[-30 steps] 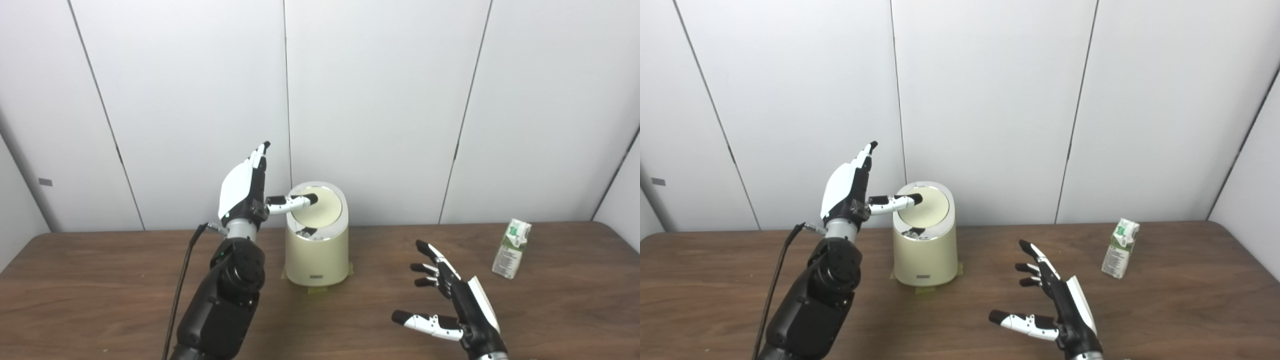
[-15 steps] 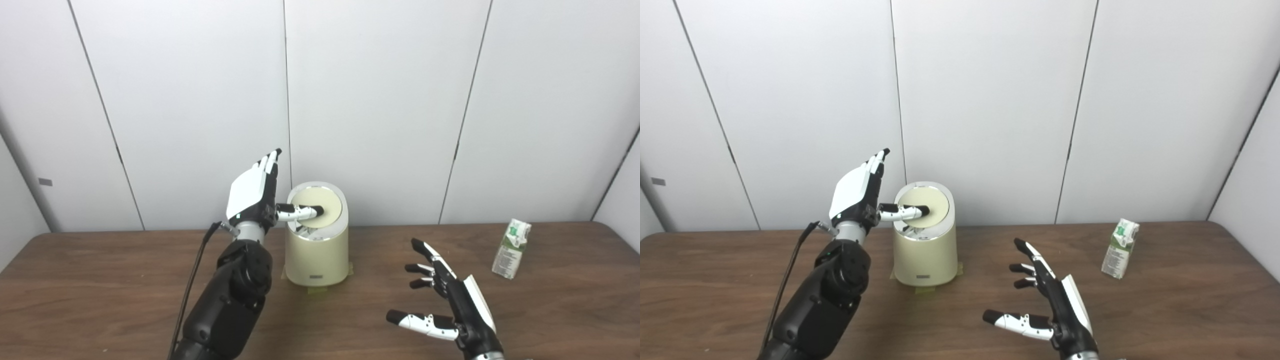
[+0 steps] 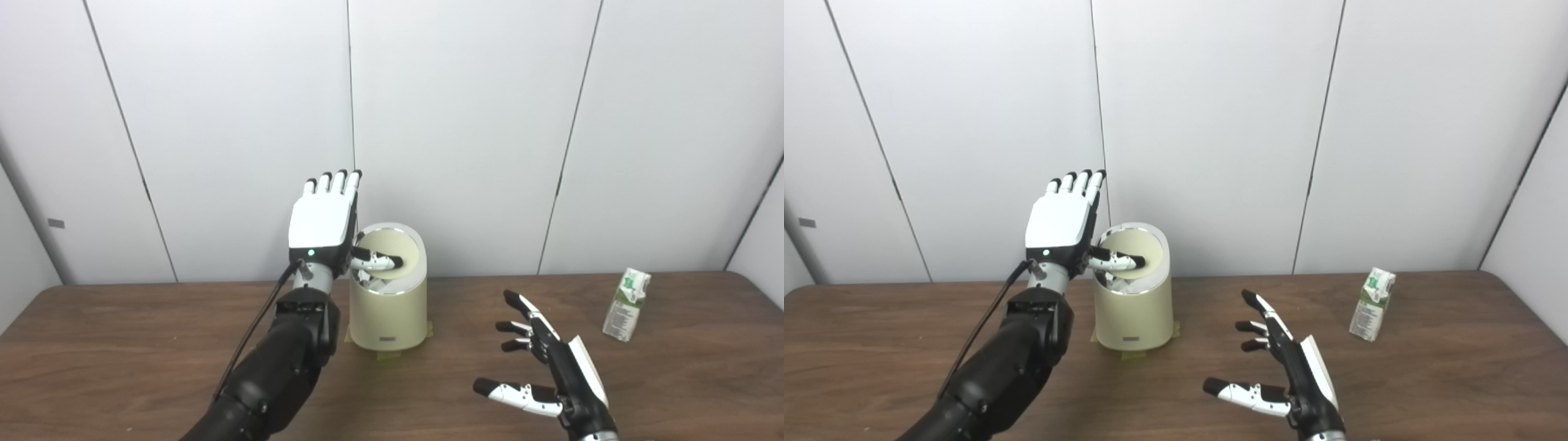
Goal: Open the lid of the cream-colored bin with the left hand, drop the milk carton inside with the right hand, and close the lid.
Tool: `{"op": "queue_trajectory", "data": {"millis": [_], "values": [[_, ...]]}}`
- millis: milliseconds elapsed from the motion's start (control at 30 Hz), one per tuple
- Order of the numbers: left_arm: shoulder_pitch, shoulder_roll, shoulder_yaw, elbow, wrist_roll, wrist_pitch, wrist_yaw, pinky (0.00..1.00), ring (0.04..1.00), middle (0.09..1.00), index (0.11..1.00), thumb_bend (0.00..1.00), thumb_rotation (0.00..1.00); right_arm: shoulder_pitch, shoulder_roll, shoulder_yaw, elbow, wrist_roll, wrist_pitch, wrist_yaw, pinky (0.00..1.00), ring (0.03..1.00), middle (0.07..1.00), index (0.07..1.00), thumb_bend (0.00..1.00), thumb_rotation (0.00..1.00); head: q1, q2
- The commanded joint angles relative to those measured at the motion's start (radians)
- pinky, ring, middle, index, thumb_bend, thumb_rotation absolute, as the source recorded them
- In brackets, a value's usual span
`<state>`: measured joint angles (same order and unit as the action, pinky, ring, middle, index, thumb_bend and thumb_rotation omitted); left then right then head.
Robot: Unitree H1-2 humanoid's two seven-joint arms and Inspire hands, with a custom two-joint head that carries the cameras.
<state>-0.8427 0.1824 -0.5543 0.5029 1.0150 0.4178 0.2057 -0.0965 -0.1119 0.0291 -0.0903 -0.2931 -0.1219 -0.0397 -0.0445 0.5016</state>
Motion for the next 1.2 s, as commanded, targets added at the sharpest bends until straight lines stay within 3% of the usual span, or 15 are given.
{"op": "queue_trajectory", "data": {"millis": [0, 167, 533, 600, 733, 1167], "values": [[-0.038, 0.031, -0.032, 0.018, 0.058, 0.012, -0.045, 1.0, 1.0, 1.0, 1.0, 1.0, 0.27, -0.025, 0.001, -0.002, -0.035, 0.003, -0.005, -0.005, 0.64, 0.771, 0.918, 0.907, 0.79, 0.42, -0.001, 0.001], [-0.028, 0.064, -0.086, -0.002, 0.111, 0.003, -0.133, 1.0, 1.0, 1.0, 1.0, 1.0, 0.3, -0.026, 0.0, -0.003, -0.034, -0.002, -0.005, -0.008, 0.65, 0.772, 0.916, 0.909, 0.78, 0.41, -0.001, 0.004], [-0.025, 0.085, -0.1, -0.086, 0.16, 0.006, -0.278, 1.0, 1.0, 1.0, 1.0, 1.0, 0.32, -0.03, -0.003, -0.004, -0.024, -0.001, -0.006, -0.007, 0.64, 0.775, 0.914, 0.911, 0.79, 0.42, 0.006, 0.002], [-0.019, 0.081, -0.088, -0.092, 0.157, 0.001, -0.27, 1.0, 1.0, 1.0, 1.0, 1.0, 0.31, -0.03, -0.002, -0.003, -0.025, -0.003, -0.006, -0.007, 0.64, 0.774, 0.912, 0.91, 0.79, 0.42, 0.005, 0.0], [0.001, 0.055, 0.016, -0.119, 0.07, -0.028, -0.148, 1.0, 1.0, 1.0, 1.0, 1.0, 0.34, -0.026, -0.002, -0.003, -0.026, -0.003, -0.008, -0.008, 0.64, 0.775, 0.912, 0.909, 0.78, 0.42, 0.01, -0.002], [0.013, -0.01, 0.314, -0.253, -0.169, -0.076, -0.017, 1.0, 1.0, 1.0, 1.0, 1.0, 0.45, -0.028, -0.015, -0.003, -0.003, 0.006, -0.03, -0.004, 0.64, 0.775, 0.911, 0.908, 0.79, 0.45, 0.025, -0.009]]}}
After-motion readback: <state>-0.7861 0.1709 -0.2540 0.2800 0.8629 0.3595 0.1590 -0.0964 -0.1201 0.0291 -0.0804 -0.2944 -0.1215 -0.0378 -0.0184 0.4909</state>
